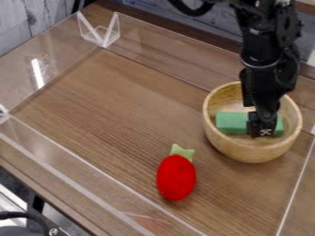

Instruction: Put the green block in the brown bowl

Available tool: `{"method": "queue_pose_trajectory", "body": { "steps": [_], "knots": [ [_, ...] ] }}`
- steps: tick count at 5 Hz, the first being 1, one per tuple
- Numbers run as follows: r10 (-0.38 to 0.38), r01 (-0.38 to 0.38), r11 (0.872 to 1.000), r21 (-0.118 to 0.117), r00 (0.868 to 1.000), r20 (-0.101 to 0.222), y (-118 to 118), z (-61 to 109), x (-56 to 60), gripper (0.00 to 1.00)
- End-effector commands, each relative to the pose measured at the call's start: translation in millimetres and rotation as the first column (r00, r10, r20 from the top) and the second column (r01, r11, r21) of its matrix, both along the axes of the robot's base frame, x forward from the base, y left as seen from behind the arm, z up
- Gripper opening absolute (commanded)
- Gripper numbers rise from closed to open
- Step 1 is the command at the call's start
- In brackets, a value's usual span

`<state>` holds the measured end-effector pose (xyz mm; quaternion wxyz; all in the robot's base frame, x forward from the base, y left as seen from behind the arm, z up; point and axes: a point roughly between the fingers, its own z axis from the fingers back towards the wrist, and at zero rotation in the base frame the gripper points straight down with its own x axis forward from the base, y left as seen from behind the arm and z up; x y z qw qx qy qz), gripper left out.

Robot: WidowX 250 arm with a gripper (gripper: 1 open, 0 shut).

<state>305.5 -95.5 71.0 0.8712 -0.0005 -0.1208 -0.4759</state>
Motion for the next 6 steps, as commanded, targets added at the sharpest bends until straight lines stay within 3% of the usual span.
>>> {"method": "queue_pose_trajectory", "body": {
  "steps": [1, 6],
  "knots": [
    [0.017, -0.016, 1.0, -0.016, 1.0, 0.018, 5.1, 5.8, 4.2, 1.0],
    [0.053, -0.053, 0.998, -0.03, 0.998, -0.027, 12.3, 3.3, 9.5, 1.0]
  ]
}}
